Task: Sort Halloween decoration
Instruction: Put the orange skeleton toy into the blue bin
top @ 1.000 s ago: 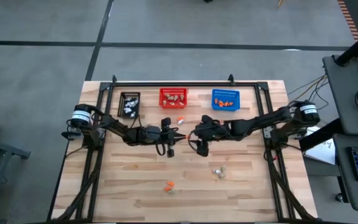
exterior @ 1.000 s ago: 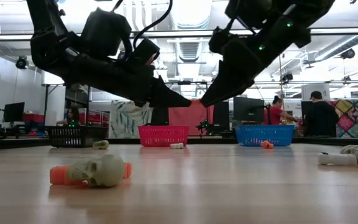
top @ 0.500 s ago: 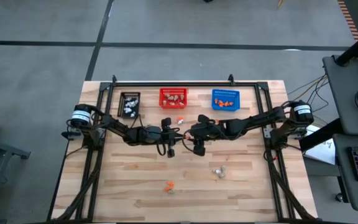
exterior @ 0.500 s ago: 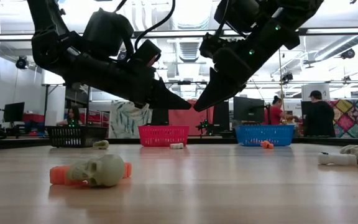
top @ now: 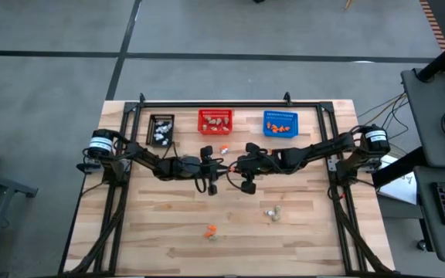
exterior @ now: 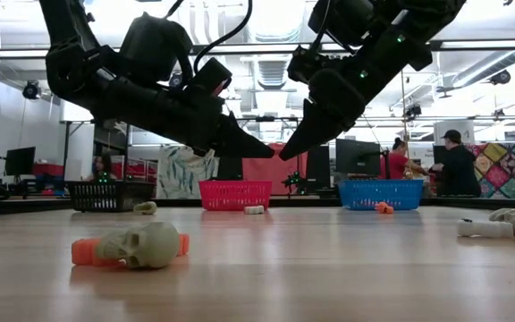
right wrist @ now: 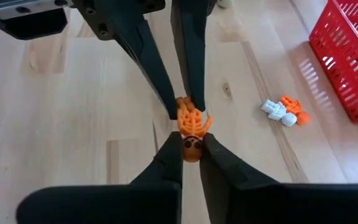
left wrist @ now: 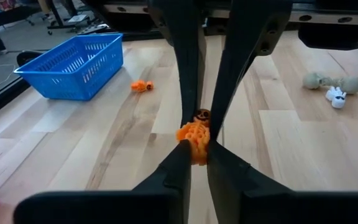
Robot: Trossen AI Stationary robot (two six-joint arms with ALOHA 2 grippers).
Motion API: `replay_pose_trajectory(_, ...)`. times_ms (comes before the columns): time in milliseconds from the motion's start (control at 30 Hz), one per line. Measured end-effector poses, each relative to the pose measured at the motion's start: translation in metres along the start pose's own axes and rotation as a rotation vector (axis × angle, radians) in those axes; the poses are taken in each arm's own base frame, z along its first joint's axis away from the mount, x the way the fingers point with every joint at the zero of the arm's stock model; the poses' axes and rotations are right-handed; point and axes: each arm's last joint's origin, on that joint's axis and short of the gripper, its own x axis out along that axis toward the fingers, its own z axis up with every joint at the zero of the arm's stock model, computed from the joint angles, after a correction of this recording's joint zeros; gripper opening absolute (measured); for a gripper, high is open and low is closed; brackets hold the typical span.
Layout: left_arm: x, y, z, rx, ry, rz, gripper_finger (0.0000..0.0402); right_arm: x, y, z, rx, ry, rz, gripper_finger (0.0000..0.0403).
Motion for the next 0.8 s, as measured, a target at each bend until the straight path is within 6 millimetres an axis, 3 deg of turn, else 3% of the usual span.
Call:
replay_pose_trajectory(300,0.0,-0.001,-0.004,0.008,0.036,-0.008,0.0111,-0.004,-0.002,0.0,0.001,0.015,-0.009,0.0023)
replay_pose_trajectory(433,0.0,-0.001,-0.007,0.017,0.077,-0.009,0.0152,-0.013,-0.015,0.0,0.03,0.058,-0.037,0.0023)
replay_pose_trajectory(600,-0.001,-0.001,-0.01,0.011,0.106,-0.009,0.0179,-0.031,-0.052,0.015,0.123,0.232,-0.131,0.0023)
replay_pose_trajectory(800,-0.001,-0.001,-0.01,-0.004,0.104,-0.007,0.0182,-0.057,-0.118,0.036,0.254,0.403,-0.277,0.0023)
